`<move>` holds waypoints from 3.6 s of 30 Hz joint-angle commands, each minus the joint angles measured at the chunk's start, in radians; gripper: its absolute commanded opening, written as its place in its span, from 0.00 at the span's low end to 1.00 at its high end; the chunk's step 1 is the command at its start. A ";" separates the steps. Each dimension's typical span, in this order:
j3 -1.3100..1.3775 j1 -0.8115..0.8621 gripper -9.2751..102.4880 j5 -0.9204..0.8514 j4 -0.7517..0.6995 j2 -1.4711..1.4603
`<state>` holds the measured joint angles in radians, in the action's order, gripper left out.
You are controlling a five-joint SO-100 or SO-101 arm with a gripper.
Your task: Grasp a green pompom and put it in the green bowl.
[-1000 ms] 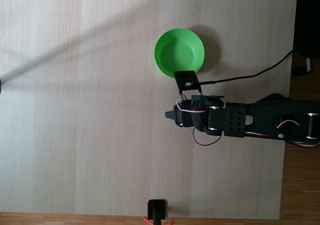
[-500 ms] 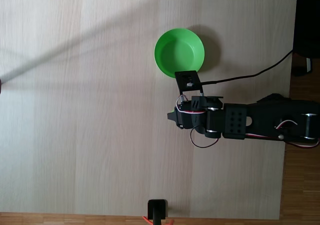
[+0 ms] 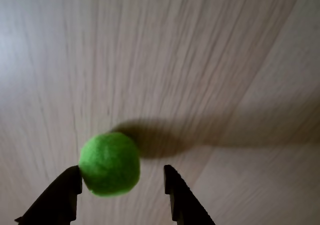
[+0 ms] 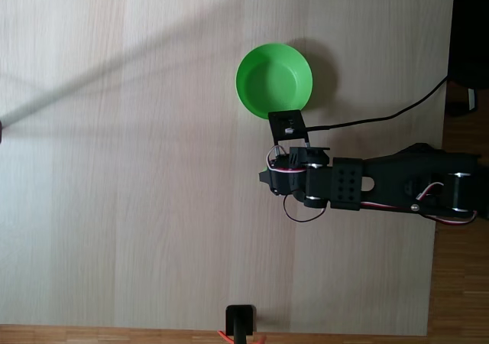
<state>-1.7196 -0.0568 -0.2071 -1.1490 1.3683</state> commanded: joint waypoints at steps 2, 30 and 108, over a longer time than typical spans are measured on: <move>0.017 0.002 0.26 -0.006 -0.002 -0.006; 0.020 0.005 0.26 -0.003 0.002 -0.069; 0.066 0.017 0.08 -0.020 -0.014 0.100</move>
<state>-1.6904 -0.0414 -0.2117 -1.1551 1.3668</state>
